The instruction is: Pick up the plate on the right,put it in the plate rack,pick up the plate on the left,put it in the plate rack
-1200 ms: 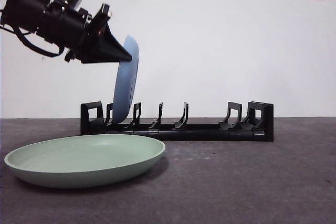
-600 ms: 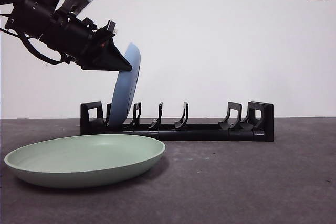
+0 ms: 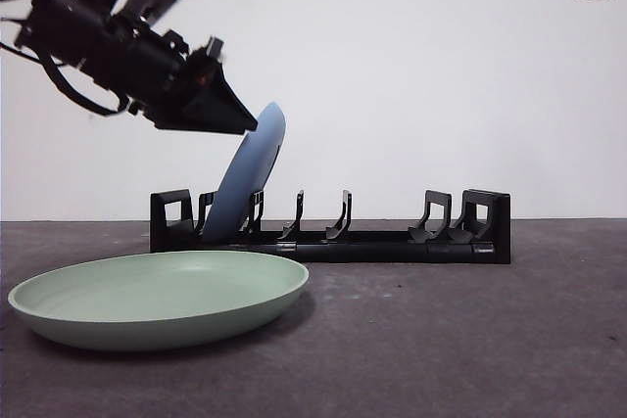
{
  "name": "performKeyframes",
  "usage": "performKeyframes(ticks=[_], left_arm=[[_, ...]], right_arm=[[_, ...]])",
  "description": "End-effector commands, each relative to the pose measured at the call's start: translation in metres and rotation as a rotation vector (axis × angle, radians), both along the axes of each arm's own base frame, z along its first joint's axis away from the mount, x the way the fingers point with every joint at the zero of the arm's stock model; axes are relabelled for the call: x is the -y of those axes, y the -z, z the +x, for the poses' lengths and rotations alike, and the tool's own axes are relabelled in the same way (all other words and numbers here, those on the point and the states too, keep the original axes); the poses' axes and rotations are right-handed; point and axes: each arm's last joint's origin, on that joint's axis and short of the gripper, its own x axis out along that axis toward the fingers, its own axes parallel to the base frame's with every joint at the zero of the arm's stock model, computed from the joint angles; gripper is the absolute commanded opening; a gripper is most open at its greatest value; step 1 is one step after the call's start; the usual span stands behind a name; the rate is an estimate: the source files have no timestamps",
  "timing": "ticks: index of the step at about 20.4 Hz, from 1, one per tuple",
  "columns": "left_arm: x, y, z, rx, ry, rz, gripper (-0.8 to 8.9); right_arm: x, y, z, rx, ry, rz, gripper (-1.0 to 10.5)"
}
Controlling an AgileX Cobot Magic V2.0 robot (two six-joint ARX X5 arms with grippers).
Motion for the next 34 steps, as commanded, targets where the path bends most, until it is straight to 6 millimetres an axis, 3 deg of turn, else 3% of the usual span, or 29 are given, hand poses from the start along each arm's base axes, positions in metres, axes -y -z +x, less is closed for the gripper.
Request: performKeyframes(ticks=[1, 6, 10, 13, 20, 25, 34], left_arm=[[-0.004, -0.024, -0.013, 0.040, 0.002, -0.009, 1.94], [-0.022, -0.081, -0.065, 0.110, 0.012, -0.002, 1.94], [-0.042, -0.134, -0.128, 0.143, 0.017, 0.003, 2.19], [-0.058, -0.170, -0.177, 0.186, 0.033, 0.033, 4.44], [-0.083, -0.212, -0.256, 0.124, 0.053, 0.087, 4.83], [-0.091, -0.223, -0.282, 0.114, 0.063, 0.110, 4.82], [-0.091, -0.222, -0.281, 0.094, 0.069, 0.119, 4.82]], right_arm=[[-0.001, 0.000, 0.002, 0.012, -0.011, -0.002, 3.5], [-0.005, 0.005, 0.020, -0.013, -0.041, 0.025, 3.5], [-0.021, 0.018, 0.053, -0.059, -0.119, 0.063, 3.5], [-0.048, 0.039, 0.082, -0.133, -0.197, 0.048, 3.5], [-0.141, 0.115, 0.134, -0.268, -0.351, -0.074, 3.5], [-0.183, 0.177, 0.152, -0.364, -0.384, -0.191, 3.5], [-0.206, 0.221, 0.162, -0.420, -0.377, -0.219, 3.5]])
